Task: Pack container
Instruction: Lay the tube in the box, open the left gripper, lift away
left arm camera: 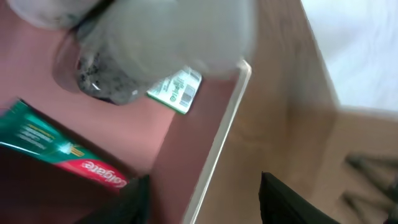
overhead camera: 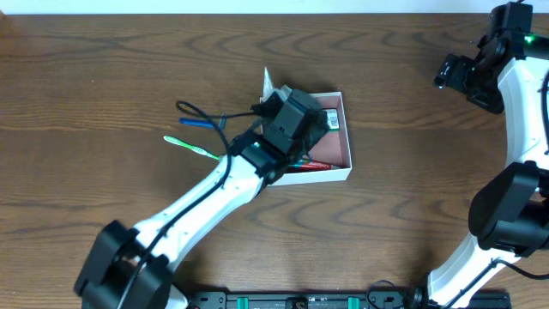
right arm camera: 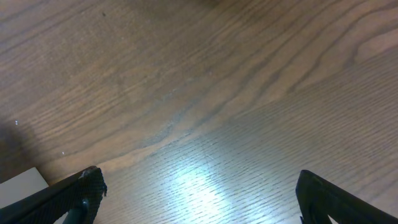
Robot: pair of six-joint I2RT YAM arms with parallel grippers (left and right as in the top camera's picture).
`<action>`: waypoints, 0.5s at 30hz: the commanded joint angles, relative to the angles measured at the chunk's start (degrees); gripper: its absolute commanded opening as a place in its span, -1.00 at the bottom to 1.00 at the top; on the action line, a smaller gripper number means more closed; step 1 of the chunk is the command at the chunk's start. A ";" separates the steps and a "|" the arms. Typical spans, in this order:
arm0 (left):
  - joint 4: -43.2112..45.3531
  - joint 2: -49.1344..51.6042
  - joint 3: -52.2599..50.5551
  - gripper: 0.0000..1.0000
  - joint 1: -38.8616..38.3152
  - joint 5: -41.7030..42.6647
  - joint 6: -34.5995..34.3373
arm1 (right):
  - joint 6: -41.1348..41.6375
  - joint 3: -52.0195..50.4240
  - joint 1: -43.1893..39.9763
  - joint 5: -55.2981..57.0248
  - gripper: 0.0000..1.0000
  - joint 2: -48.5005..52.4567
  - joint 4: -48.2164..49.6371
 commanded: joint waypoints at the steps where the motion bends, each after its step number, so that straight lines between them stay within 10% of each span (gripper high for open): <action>1: -3.69 -4.96 1.05 0.15 -1.09 1.03 21.64 | -0.09 0.94 -0.20 0.37 0.99 -1.57 -0.07; 7: -18.16 -12.79 1.05 0.22 -1.25 0.57 42.62 | -0.09 0.94 -0.20 0.37 0.99 -1.57 -0.07; 10: -24.52 -16.22 1.05 0.97 -0.92 -4.94 47.43 | -0.09 0.94 -0.20 0.37 0.98 -1.57 -0.09; 15: -34.42 -18.64 1.05 0.96 3.43 -16.22 47.63 | -0.09 0.94 -0.20 0.37 0.99 -1.57 -0.09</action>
